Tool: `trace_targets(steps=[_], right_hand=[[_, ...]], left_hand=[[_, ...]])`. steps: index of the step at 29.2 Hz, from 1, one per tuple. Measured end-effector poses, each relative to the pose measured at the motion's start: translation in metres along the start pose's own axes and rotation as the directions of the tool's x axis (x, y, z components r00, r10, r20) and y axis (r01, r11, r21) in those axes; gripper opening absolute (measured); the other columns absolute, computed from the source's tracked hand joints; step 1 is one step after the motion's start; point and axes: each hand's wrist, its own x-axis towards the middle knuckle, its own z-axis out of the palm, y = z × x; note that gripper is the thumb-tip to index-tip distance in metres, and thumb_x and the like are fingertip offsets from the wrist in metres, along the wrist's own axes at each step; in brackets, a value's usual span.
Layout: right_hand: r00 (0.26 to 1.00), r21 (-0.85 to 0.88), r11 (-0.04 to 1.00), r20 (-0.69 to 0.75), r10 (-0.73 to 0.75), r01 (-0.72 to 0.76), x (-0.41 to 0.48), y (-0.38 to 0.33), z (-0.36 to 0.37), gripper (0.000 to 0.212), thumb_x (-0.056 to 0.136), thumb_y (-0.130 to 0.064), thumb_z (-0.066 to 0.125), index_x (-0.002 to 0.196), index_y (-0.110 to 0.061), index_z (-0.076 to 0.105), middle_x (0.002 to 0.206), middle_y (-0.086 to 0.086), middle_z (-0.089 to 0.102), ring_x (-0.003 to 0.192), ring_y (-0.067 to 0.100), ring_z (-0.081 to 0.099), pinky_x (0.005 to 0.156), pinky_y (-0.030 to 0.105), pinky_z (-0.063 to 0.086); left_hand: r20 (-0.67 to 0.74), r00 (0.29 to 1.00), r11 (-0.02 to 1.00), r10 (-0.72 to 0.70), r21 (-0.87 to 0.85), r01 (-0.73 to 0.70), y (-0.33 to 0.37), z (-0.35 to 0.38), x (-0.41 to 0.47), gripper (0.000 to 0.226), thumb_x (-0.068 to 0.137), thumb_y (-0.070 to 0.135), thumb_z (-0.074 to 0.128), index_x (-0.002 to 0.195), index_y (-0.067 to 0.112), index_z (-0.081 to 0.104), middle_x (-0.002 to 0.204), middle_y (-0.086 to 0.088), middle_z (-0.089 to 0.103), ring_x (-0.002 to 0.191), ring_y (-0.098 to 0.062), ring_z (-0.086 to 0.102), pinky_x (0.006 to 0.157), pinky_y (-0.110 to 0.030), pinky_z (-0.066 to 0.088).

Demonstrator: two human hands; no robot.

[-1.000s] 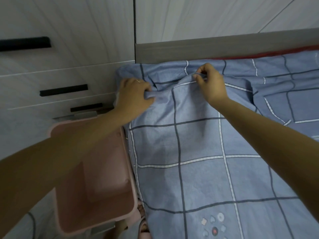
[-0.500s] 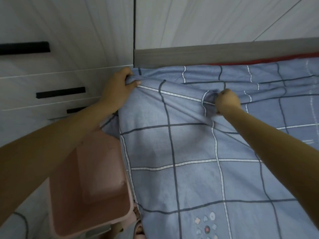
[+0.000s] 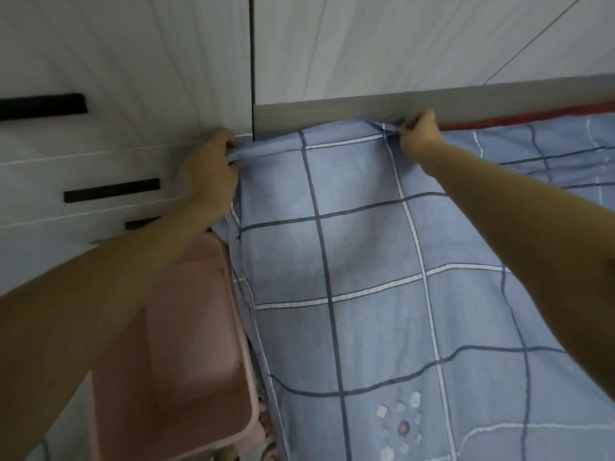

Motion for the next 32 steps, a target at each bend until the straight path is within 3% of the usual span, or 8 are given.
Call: trace_targets(steps=[4, 6, 8, 11, 13, 17, 23, 32], right_hand=[[0.983, -0.071, 0.995, 0.173, -0.055, 0.068, -0.015, 0.011, 0.035, 0.078, 0.091, -0.016, 0.057, 0.151, -0.021, 0.007, 0.149, 0.016, 0.032, 0.133, 0.034, 0.036, 0.109, 0.048, 0.031], [0.98, -0.223, 0.959, 0.135, -0.149, 0.176, -0.04, 0.013, 0.046, 0.074, 0.093, -0.022, 0.053, 0.151, -0.029, 0.007, 0.156, 0.011, 0.019, 0.142, 0.032, 0.02, 0.113, 0.056, 0.019], [0.935, -0.289, 0.889, 0.082, -0.346, 0.354, -0.079, 0.017, 0.058, 0.063, 0.096, -0.024, 0.046, 0.151, -0.025, 0.016, 0.157, 0.011, 0.014, 0.145, 0.032, 0.01, 0.115, 0.056, 0.01], [0.824, -0.268, 0.782, 0.105, -0.557, 0.563, -0.161, 0.038, 0.08, 0.055, 0.096, -0.03, 0.042, 0.148, -0.021, 0.029, 0.156, 0.011, 0.02, 0.144, 0.036, 0.011, 0.113, 0.056, 0.005], [0.802, -0.284, 0.756, 0.096, -0.589, 0.59, -0.217, 0.066, 0.094, 0.054, 0.095, -0.035, 0.04, 0.146, -0.021, 0.034, 0.154, 0.012, 0.026, 0.142, 0.036, 0.016, 0.113, 0.055, 0.006], [0.793, -0.384, 0.698, 0.206, -0.573, 0.604, -0.335, 0.153, 0.105, 0.058, 0.09, -0.029, 0.047, 0.146, -0.024, 0.032, 0.153, 0.011, 0.03, 0.14, 0.035, 0.023, 0.113, 0.056, 0.014], [0.992, -0.379, 0.92, 0.115, -0.059, 0.099, -0.501, 0.246, 0.085, 0.056, 0.09, -0.031, 0.038, 0.145, -0.022, 0.034, 0.151, 0.012, 0.032, 0.138, 0.034, 0.026, 0.113, 0.05, 0.013], [0.909, -0.031, 0.912, -0.093, 0.405, -0.409, -0.726, 0.315, 0.069, 0.069, 0.071, -0.001, 0.061, 0.136, -0.012, 0.041, 0.137, 0.015, 0.038, 0.123, 0.033, 0.042, 0.104, 0.043, 0.038]], left_hand=[[-0.032, 0.999, 0.98, -0.033, 0.198, 0.038, 0.002, 0.0, -0.01, 0.027, 0.087, 0.006, 0.05, 0.113, 0.008, 0.054, 0.114, -0.018, 0.058, 0.103, -0.033, 0.053, 0.08, -0.039, 0.039], [-0.03, 1.0, 0.948, -0.005, 0.318, 0.015, 0.008, 0.001, -0.026, 0.044, 0.083, 0.011, 0.053, 0.127, 0.011, 0.047, 0.131, -0.018, 0.046, 0.117, -0.036, 0.043, 0.094, -0.044, 0.032], [0.02, 0.979, 0.94, 0.205, 0.275, -0.203, 0.016, 0.004, -0.054, 0.054, 0.082, 0.02, 0.053, 0.134, 0.014, 0.042, 0.138, -0.019, 0.039, 0.123, -0.04, 0.039, 0.103, -0.054, 0.028], [0.274, 0.73, 0.678, 0.626, 0.271, -0.683, 0.013, 0.02, -0.105, 0.053, 0.082, 0.034, 0.051, 0.134, 0.021, 0.05, 0.142, -0.013, 0.041, 0.131, -0.035, 0.036, 0.101, -0.058, 0.029], [0.444, 0.679, 0.607, 0.585, 0.317, -0.729, 0.002, 0.03, -0.137, 0.053, 0.082, 0.041, 0.047, 0.132, 0.022, 0.054, 0.145, -0.01, 0.042, 0.134, -0.033, 0.036, 0.101, -0.06, 0.03], [0.505, 0.826, 0.809, 0.249, 0.361, -0.465, -0.008, 0.03, -0.182, 0.058, 0.089, 0.04, 0.043, 0.145, 0.032, 0.031, 0.155, -0.002, 0.026, 0.141, -0.034, 0.024, 0.104, -0.06, 0.028], [0.524, 0.849, 0.918, 0.066, 0.302, -0.257, 0.016, 0.018, -0.276, 0.076, 0.083, 0.017, 0.059, 0.149, 0.024, 0.022, 0.155, -0.02, 0.01, 0.142, -0.041, 0.013, 0.111, -0.059, 0.021], [0.785, 0.489, 0.748, 0.381, 0.05, -0.662, 0.063, -0.01, -0.513, 0.083, 0.062, 0.016, 0.074, 0.14, 0.019, 0.044, 0.147, -0.024, 0.031, 0.136, -0.042, 0.027, 0.104, -0.059, 0.031]])
